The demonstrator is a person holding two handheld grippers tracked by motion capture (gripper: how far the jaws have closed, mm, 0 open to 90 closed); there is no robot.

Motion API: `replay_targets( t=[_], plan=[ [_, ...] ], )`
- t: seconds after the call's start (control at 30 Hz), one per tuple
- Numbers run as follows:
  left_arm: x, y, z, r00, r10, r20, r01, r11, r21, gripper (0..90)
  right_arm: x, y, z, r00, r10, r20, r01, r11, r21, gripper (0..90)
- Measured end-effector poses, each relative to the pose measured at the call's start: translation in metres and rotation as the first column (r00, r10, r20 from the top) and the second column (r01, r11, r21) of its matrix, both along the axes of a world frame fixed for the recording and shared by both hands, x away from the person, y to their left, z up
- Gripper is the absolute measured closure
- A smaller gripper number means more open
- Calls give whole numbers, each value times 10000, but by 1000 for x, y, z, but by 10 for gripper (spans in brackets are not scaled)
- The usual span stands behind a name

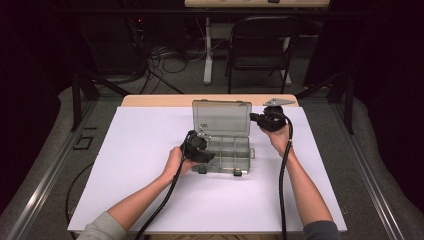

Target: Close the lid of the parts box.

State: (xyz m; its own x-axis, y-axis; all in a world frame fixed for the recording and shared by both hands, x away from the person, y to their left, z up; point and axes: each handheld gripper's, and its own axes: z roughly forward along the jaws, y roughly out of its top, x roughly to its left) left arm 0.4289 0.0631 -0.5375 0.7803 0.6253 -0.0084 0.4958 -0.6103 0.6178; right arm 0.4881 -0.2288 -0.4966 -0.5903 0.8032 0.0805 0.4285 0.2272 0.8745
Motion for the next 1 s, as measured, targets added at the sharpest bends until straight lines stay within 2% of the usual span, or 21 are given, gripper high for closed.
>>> replay_targets(
  t=[0.37,0.8,1.0],
  plan=[
    [0,-1,-1,10000,-24,30,24,10000,-2,487,-4,-2,13,9996,132,235,-134,9999,91,900],
    [0,-2,-1,10000,88,24,-88,10000,-20,484,-7,-3,17,9983,486,317,-490,9987,111,900],
    [0,-3,-3,9999,74,90,-75,9999,123,478,-10,-3,20,9971,661,386,-665,9978,72,900]
  ],
)
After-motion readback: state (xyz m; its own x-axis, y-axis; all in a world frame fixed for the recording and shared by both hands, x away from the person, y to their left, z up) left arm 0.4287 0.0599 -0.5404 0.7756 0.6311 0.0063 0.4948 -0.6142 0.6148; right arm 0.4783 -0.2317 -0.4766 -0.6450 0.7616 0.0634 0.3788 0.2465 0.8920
